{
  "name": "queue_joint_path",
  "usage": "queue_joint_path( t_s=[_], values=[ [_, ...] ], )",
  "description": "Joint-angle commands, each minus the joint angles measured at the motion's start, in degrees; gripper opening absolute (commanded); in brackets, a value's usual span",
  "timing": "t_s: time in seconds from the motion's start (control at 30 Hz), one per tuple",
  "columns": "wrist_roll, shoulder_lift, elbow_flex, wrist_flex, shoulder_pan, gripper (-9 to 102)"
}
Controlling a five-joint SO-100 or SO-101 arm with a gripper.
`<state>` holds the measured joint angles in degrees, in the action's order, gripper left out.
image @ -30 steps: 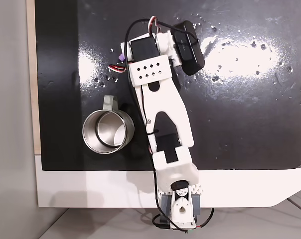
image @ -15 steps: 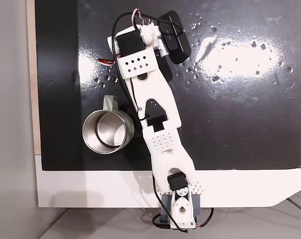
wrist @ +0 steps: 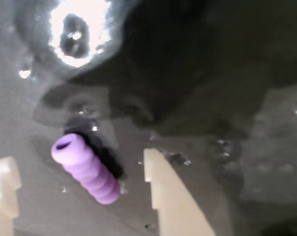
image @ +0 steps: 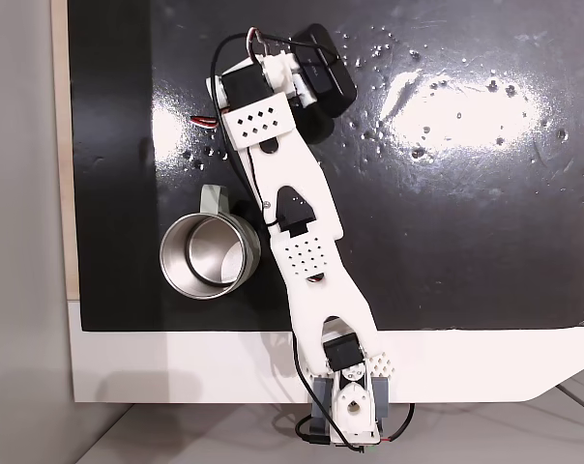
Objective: Grasp a pengrip and put it in the cup.
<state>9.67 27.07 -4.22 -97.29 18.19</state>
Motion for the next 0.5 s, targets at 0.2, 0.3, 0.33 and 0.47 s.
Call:
queue_joint_path(
  t_s=[0.2,0.3,0.33,0.47],
  values=[
    [4.13,-2.99,3.43,5.54,3.25,26],
    [4.39,-5.10,3.43,5.71,3.52,26],
    [4.48,-5.89,3.43,5.71,3.52,25],
    [5.80,-9.67,3.43,5.27,3.43,22]
  ],
)
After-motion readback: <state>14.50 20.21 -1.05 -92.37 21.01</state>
